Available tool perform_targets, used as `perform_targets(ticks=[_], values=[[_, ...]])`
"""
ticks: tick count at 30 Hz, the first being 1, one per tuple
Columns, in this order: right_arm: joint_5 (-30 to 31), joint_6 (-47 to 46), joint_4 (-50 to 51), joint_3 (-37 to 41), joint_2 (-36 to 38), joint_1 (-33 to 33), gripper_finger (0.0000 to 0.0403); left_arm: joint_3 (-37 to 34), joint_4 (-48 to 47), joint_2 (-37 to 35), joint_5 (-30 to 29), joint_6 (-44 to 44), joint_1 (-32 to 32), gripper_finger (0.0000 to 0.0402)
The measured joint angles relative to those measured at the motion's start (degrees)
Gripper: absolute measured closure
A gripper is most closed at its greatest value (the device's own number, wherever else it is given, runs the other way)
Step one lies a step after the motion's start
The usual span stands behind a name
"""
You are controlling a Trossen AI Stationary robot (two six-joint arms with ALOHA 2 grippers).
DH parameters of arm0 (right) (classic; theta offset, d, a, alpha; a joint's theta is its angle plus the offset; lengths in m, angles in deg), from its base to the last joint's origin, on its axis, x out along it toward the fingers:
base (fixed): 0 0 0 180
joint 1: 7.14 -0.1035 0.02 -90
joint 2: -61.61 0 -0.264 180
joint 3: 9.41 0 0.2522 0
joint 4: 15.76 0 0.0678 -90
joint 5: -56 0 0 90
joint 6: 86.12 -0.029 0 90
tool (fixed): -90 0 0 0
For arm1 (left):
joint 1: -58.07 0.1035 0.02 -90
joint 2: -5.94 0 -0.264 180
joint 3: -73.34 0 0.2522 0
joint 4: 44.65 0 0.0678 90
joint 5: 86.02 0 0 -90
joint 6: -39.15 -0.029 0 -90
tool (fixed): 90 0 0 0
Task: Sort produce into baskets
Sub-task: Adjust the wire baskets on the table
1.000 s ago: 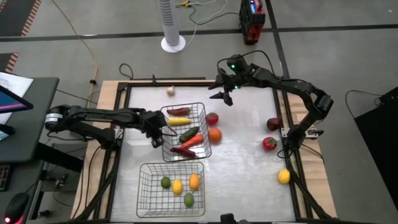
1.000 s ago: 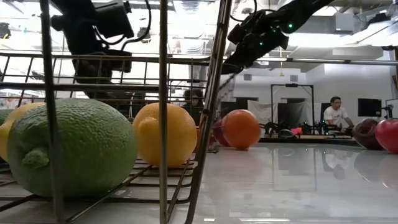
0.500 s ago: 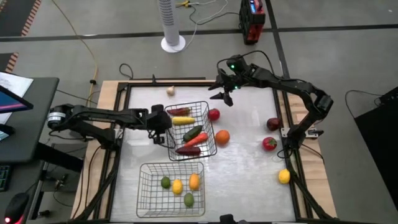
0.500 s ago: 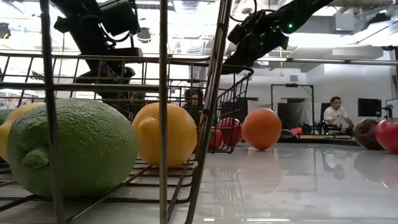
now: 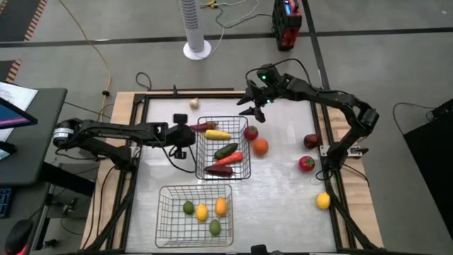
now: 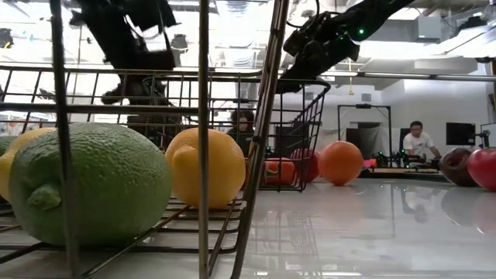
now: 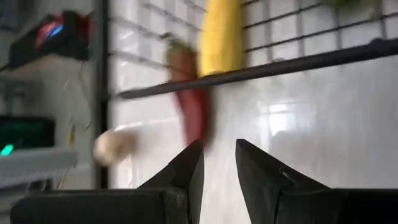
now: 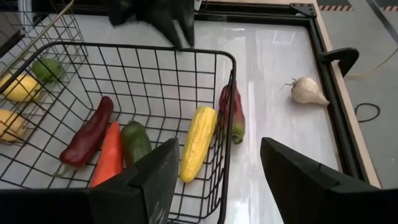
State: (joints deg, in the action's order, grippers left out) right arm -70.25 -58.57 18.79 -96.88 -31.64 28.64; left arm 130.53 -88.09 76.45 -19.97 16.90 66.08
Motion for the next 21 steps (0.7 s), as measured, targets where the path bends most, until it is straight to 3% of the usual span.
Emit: perform_targets(ticks=[2,4,10,16,21], values=[[-0.01,-0.04,0.06,0.00,0.00,0.44,0.0148,3.23,-6.56,-2.02,-1.59,3.26,-0.71,0.0319],[-0.01,-0.06,0.10,0.00,0.00,0.80,0.0148,6.79,-14.92,-4.01,0.60,7.75,-1.59,0.0319],[0.01,-0.10,0.21,0.00,0.00,1.10,0.0148,16.52,-37.59,-5.57,22.18,30.69,-6.04,0.0319],[0.01,-1.09,-0.13,0.00,0.00,0.97,0.0148,14.60,-47.61,-5.21,37.42,49.67,-14.75,0.0319],[0.03,-4.91,1.97,0.00,0.12,1.00,0.0148,11.57,-48.62,-5.24,41.15,60.60,-24.18,0.0319]])
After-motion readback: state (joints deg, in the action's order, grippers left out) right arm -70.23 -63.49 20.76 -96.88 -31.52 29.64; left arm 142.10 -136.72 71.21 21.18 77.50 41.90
